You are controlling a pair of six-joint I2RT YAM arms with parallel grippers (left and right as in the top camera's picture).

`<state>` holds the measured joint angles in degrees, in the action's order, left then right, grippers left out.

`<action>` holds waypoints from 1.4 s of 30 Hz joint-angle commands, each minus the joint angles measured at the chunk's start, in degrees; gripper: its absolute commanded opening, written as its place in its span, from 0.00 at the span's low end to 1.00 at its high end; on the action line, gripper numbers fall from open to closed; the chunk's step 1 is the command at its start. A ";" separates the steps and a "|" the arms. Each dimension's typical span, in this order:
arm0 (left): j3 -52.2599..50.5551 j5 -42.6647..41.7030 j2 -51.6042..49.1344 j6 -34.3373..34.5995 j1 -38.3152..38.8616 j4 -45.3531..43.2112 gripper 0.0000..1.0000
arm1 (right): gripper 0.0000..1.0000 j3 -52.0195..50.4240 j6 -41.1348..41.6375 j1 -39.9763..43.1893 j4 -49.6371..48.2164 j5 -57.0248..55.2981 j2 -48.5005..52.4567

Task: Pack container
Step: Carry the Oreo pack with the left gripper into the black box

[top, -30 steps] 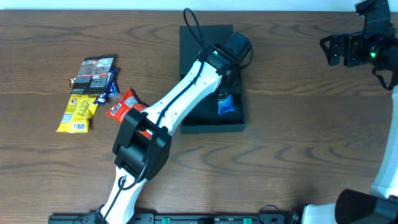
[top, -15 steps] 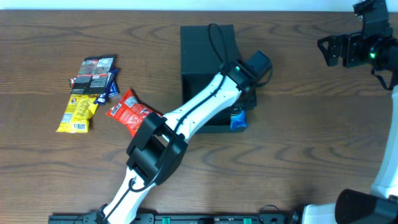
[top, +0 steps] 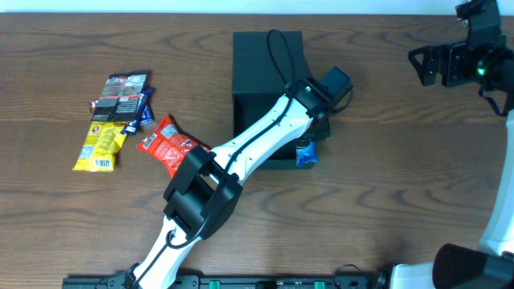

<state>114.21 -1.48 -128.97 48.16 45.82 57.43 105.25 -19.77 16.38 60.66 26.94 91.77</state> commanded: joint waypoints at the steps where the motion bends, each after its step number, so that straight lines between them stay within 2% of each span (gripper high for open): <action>1: 1.03 4.74 -0.59 -1.75 -0.44 0.11 0.19 | 0.99 0.00 -0.61 0.46 0.26 1.20 0.24; 10: 1.05 4.59 2.91 -3.76 -0.44 -0.63 0.27 | 0.99 0.00 -0.61 0.46 0.26 1.18 0.24; 21: 1.05 2.67 4.39 -5.38 -0.52 -1.44 0.28 | 0.99 0.00 -0.63 0.46 0.28 1.18 0.24; 26: 1.05 4.44 5.49 -6.23 -0.52 -1.55 0.31 | 0.99 0.00 -0.61 0.46 0.28 1.16 0.24; 29: 1.05 6.56 5.60 -6.23 -0.52 -0.92 0.38 | 0.99 0.00 -0.63 0.46 0.28 1.16 0.24; 35: 1.01 9.64 5.55 -5.79 -0.52 -0.02 0.39 | 0.99 0.00 -0.61 0.46 0.31 1.16 0.24; 38: 0.46 11.85 5.51 -2.54 -0.55 0.96 0.37 | 0.99 0.00 -0.61 0.46 0.33 1.18 0.24; 42: -2.03 12.11 5.51 -2.27 -0.57 -0.72 0.41 | 0.99 0.00 -0.63 0.46 0.37 1.18 0.24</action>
<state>113.60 8.21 -125.23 44.73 45.54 57.19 105.25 -19.79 16.38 60.86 27.22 91.77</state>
